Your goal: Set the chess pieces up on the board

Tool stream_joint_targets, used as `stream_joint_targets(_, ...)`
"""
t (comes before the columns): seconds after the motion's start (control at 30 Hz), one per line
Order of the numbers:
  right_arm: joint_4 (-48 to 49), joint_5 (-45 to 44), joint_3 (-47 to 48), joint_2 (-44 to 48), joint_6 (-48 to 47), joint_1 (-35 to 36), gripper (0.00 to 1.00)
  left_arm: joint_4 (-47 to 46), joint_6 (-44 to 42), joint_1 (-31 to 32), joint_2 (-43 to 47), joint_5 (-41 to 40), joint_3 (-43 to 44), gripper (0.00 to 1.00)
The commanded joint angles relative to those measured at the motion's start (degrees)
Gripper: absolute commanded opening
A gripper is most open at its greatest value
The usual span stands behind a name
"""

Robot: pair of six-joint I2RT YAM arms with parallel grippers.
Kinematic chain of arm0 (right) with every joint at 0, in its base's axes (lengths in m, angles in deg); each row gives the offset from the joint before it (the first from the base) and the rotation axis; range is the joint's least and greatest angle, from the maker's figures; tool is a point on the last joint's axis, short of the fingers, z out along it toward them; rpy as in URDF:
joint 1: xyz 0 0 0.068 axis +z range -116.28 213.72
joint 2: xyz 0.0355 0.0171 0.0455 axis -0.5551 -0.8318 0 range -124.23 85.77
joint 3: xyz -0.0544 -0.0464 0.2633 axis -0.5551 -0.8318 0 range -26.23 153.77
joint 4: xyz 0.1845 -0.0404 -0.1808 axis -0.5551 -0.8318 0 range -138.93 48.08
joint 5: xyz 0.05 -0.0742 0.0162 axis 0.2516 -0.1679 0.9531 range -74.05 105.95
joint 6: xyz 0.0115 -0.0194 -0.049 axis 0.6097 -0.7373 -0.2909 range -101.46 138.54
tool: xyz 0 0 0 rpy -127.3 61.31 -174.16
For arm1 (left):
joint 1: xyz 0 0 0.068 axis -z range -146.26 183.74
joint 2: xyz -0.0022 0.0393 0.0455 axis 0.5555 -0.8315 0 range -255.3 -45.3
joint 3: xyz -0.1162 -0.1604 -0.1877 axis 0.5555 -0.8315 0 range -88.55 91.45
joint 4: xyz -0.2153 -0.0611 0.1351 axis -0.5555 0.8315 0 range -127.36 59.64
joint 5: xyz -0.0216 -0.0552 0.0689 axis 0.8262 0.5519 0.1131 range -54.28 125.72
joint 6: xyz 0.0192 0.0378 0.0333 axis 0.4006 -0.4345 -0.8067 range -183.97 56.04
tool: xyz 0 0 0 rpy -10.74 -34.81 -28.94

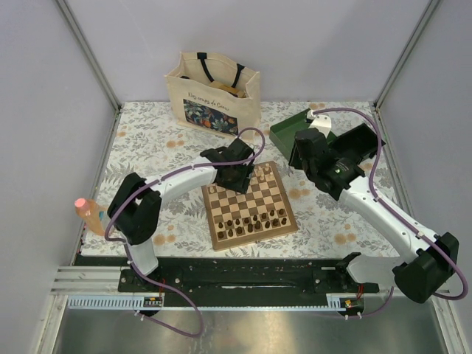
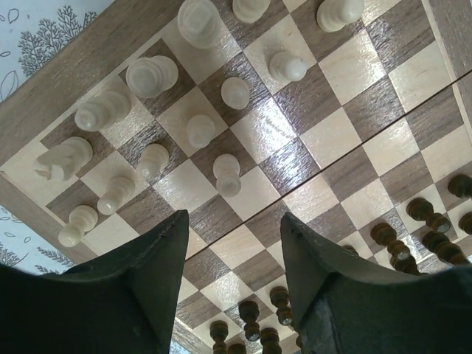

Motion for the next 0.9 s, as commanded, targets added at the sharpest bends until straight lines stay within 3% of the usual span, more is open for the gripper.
stream_joint_targets(0.0,3.9,-2.2,-0.1,0.3,-0.2,-0.3,0.39,-1.3,0.8,0.3,-1.6,-1.9,3.8,0.55)
stream_joint_targets(0.87,3.8,1.9,1.1,-3.4,0.3,-0.4,0.39,-1.8,0.3,0.6,-5.5,-3.3,6.2,0.33)
